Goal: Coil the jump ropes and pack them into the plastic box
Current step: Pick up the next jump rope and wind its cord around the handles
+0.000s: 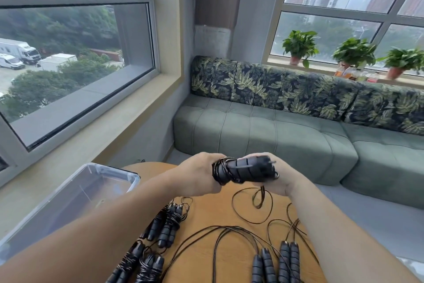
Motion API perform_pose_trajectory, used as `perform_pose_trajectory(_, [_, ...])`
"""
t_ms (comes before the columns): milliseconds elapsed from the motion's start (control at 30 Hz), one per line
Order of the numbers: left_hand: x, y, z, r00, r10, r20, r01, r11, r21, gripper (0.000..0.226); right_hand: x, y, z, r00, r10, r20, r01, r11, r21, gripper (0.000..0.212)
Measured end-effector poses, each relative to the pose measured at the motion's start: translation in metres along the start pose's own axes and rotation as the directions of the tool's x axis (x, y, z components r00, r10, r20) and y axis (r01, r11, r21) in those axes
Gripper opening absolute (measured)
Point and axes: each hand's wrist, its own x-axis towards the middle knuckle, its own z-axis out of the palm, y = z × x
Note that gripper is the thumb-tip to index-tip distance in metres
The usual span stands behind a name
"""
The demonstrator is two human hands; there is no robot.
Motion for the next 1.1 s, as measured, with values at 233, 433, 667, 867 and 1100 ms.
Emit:
perform_pose_trajectory(233, [0.004,-0.015,-0.015,0.982,-0.183,-0.044,0.162,0.94,-0.3,0.072,-0.01,0.03,0.031,0.997,-0.007,-0.077,0.003,0.998,-0.055,0.032])
perform_pose_trajectory(433, [0.009,-0.017,-0.006,0.984,-0.163,-0.075,0.174,0.966,0.192,0.061,-0.012,0.024,0.054,0.989,-0.11,-0.097,0.028,0.794,-0.608,0.029])
perform_pose_trajectory(667, [0.014,-0.025,0.005,0.979,0.056,-0.196,0.094,0.73,0.676,0.053,-0.024,0.0,0.061,0.978,-0.185,-0.1,-0.035,0.327,-0.945,0.018])
perform_pose_trajectory(867, [0.012,-0.014,0.016,0.986,0.155,-0.069,-0.038,0.597,0.802,0.037,-0.036,-0.038,0.065,0.97,-0.234,0.072,0.083,0.038,-0.996,0.031])
perform_pose_trajectory(1100, [0.011,-0.005,0.02,0.967,0.207,0.149,-0.251,0.662,0.706,0.017,-0.023,-0.065,0.043,0.978,-0.073,0.196,0.209,0.297,-0.932,0.018])
